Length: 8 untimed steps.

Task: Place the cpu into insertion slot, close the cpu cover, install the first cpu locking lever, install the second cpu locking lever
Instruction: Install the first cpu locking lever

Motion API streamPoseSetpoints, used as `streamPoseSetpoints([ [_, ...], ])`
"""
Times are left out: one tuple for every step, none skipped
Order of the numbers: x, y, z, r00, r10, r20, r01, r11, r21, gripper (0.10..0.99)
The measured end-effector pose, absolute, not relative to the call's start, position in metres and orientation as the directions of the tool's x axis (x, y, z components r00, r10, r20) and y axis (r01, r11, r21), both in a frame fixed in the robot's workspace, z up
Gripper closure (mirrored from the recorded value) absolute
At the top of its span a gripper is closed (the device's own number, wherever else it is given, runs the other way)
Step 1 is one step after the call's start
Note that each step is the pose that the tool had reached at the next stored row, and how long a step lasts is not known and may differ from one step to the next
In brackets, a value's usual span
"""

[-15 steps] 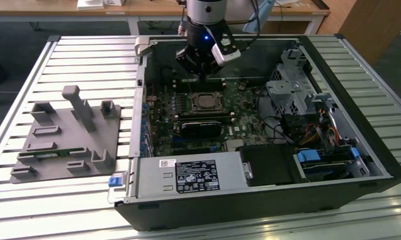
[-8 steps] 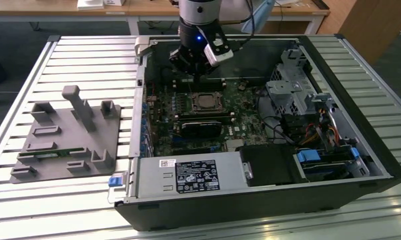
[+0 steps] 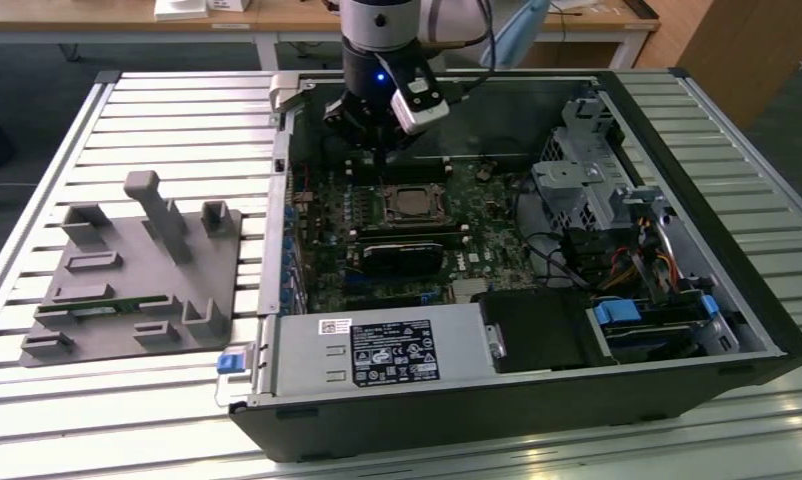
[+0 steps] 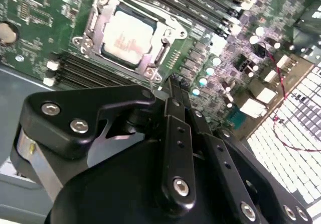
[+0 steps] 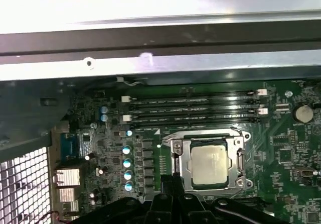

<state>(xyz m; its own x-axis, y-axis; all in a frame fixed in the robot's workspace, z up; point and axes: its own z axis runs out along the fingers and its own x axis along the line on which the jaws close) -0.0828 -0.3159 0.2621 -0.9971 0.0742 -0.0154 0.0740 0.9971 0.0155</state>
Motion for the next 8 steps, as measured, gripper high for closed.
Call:
streamPoseSetpoints([
  [-0.085, -0.316, 0.262, -0.997, 0.074, -0.015, 0.074, 0.997, 0.015, 0.980],
  [-0.086, -0.315, 0.262, -0.997, 0.073, -0.015, 0.073, 0.997, 0.015, 0.980],
  [-0.088, -0.314, 0.262, -0.997, 0.073, -0.015, 0.072, 0.997, 0.015, 0.980],
  [-0.090, -0.314, 0.262, -0.997, 0.072, -0.015, 0.072, 0.997, 0.015, 0.980],
  [-0.092, -0.313, 0.261, -0.997, 0.071, -0.015, 0.071, 0.997, 0.015, 0.980],
  [-0.094, -0.312, 0.261, -0.997, 0.071, -0.015, 0.070, 0.997, 0.015, 0.980],
  [-0.096, -0.311, 0.261, -0.997, 0.070, -0.015, 0.069, 0.997, 0.015, 0.980],
  [-0.097, -0.309, 0.261, -0.998, 0.068, -0.015, 0.068, 0.998, 0.015, 0.980],
])
